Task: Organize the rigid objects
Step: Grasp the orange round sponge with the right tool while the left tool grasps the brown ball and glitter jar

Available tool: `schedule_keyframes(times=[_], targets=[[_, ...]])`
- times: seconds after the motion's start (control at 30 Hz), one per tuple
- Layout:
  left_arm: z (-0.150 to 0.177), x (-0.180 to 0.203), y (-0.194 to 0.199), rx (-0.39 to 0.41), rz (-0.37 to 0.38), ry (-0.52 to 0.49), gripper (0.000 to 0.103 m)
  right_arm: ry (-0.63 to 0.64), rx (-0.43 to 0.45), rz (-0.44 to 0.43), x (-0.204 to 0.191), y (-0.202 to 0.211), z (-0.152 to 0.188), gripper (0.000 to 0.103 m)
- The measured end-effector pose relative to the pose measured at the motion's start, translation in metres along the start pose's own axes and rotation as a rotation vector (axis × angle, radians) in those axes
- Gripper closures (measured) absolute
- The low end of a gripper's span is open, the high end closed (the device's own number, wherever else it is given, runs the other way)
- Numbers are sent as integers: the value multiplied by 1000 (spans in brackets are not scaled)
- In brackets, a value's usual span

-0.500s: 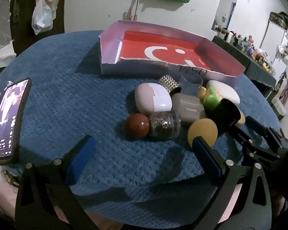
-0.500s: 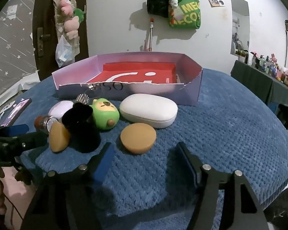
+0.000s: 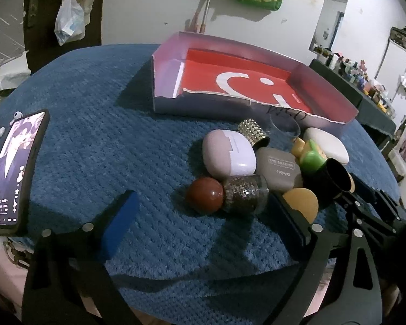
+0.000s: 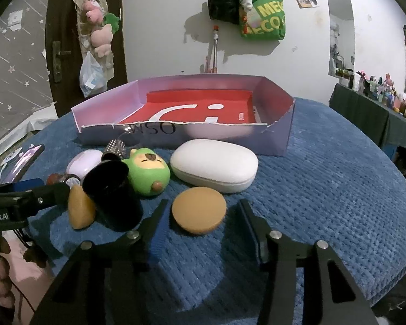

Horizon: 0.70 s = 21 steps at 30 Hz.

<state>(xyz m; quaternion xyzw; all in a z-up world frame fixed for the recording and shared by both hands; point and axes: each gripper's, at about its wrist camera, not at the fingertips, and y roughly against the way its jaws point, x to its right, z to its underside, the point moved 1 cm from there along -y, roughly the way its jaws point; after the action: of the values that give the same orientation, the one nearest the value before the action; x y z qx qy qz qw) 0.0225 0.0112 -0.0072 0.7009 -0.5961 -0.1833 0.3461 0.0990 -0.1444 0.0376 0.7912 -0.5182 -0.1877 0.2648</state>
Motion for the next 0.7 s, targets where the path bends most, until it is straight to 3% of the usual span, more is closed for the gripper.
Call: schedule_keyframes(times=[0.13, 0.27, 0.4, 0.7], targets=[[0, 5, -3, 9, -21, -12, 8, 6, 12, -1, -4, 3, 0, 63], [3, 8, -2, 11, -30, -32, 19, 22, 2, 11, -4, 2, 0, 63], [5, 17, 2, -7, 17, -54, 46, 15, 19, 8, -5, 4, -1, 63], [5, 12, 6, -6, 40, -43, 46, 7, 10, -3, -3, 10, -4, 63]])
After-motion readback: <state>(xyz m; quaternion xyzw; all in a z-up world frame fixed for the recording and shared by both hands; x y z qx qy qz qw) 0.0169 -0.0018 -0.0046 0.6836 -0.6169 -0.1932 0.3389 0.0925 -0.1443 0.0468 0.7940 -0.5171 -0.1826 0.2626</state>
